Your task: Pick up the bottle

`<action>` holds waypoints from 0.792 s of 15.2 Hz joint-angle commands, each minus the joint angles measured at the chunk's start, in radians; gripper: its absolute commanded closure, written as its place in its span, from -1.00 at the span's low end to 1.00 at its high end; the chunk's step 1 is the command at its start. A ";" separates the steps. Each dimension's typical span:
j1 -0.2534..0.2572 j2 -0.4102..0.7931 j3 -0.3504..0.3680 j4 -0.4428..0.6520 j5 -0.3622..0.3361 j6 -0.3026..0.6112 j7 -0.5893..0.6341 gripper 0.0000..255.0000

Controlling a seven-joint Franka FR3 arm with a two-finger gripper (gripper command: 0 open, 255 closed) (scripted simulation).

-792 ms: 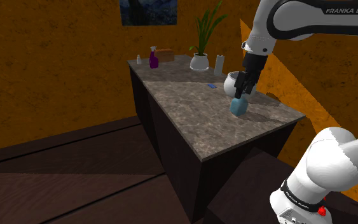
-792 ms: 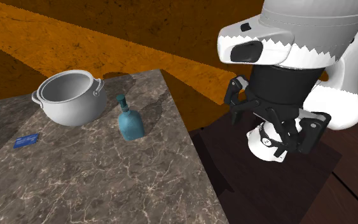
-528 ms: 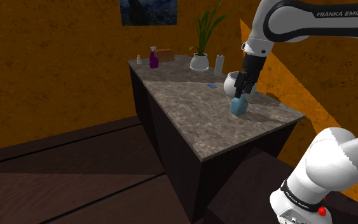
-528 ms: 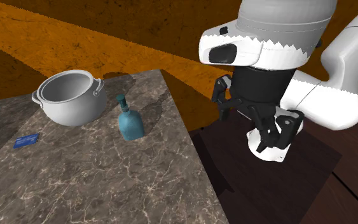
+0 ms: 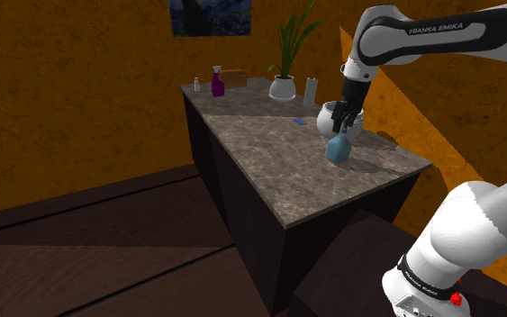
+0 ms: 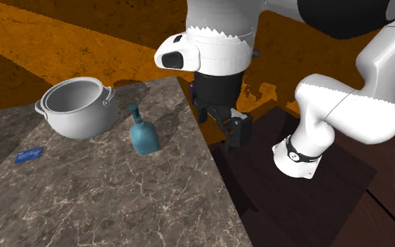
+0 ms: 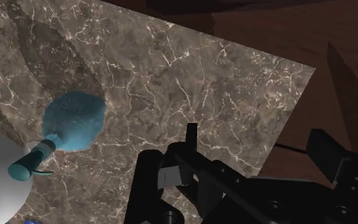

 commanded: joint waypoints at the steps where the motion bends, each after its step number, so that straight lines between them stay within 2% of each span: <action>1: -0.015 0.038 -0.034 0.005 -0.021 0.035 -0.040 -1.00; 7: -0.041 0.201 -0.123 0.100 -0.045 0.115 -0.146 -1.00; 12: -0.062 0.353 -0.192 0.208 -0.031 0.167 -0.240 -1.00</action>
